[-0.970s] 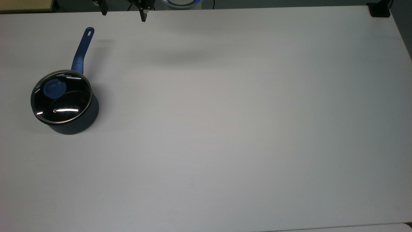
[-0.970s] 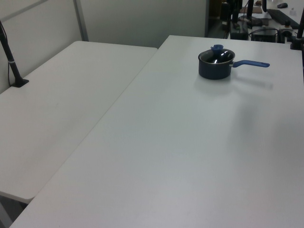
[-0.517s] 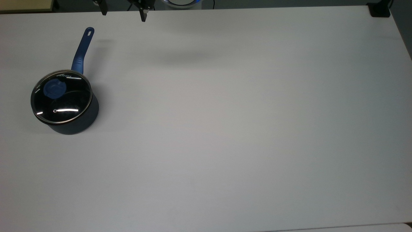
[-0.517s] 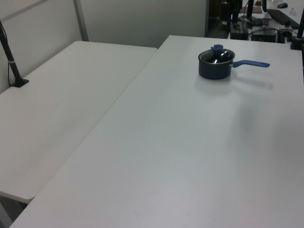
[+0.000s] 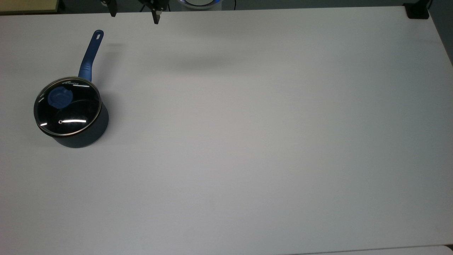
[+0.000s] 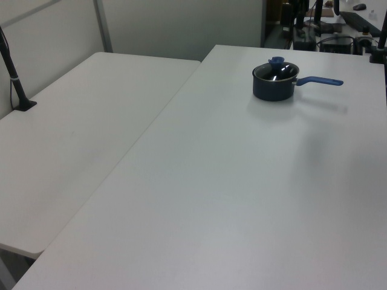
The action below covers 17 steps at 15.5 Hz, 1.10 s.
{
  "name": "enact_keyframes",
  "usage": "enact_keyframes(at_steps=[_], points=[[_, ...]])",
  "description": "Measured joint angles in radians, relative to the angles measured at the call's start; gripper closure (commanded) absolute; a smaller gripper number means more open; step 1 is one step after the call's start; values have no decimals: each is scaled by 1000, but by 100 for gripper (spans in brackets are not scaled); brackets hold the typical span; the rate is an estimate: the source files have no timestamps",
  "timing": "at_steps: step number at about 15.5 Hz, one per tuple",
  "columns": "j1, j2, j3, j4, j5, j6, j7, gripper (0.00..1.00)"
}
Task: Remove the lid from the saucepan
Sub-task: 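Move the open gripper over the saucepan and lower it to the blue lid knob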
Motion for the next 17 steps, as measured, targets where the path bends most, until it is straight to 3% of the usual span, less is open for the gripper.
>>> enact_keyframes(at_steps=[5,11,17], points=[[-2,8,-59,0,-4,58,1,0],[-14,123,-164,-5,-4,160,-59,0],[-46,232,-315,-4,128,258,-215,0]])
